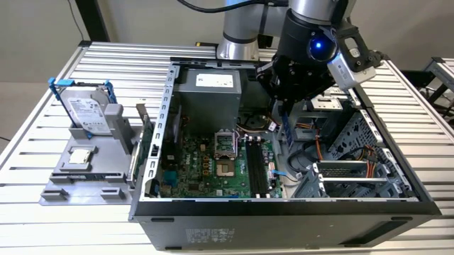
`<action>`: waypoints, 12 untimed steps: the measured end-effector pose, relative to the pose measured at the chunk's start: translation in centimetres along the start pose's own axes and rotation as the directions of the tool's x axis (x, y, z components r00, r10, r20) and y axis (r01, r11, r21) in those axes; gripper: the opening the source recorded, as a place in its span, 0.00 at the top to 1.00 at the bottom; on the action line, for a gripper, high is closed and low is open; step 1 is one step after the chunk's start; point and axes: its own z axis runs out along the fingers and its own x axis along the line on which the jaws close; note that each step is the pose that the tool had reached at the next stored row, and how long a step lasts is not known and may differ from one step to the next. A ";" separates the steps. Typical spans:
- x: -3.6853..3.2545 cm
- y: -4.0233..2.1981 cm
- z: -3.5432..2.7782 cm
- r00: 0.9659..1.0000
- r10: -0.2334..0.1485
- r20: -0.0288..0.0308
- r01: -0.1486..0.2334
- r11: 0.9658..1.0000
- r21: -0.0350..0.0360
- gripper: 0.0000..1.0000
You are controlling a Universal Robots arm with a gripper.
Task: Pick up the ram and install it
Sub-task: 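Insert the ram into the slot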
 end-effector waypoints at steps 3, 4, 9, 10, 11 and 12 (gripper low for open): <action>0.02 0.00 0.54 1.000 0.003 0.000 -0.003 1.000 0.001 1.00; 0.02 0.00 0.72 1.000 0.004 0.000 -0.004 1.000 0.001 1.00; 0.05 0.01 1.63 1.000 0.010 0.000 -0.010 1.000 0.000 1.00; 0.05 0.01 1.82 1.000 0.012 0.000 -0.012 1.000 0.000 1.00; 0.06 0.02 2.00 1.000 0.012 0.000 -0.012 1.000 0.000 1.00; 0.06 0.02 2.17 1.000 0.012 0.000 -0.012 1.000 0.000 1.00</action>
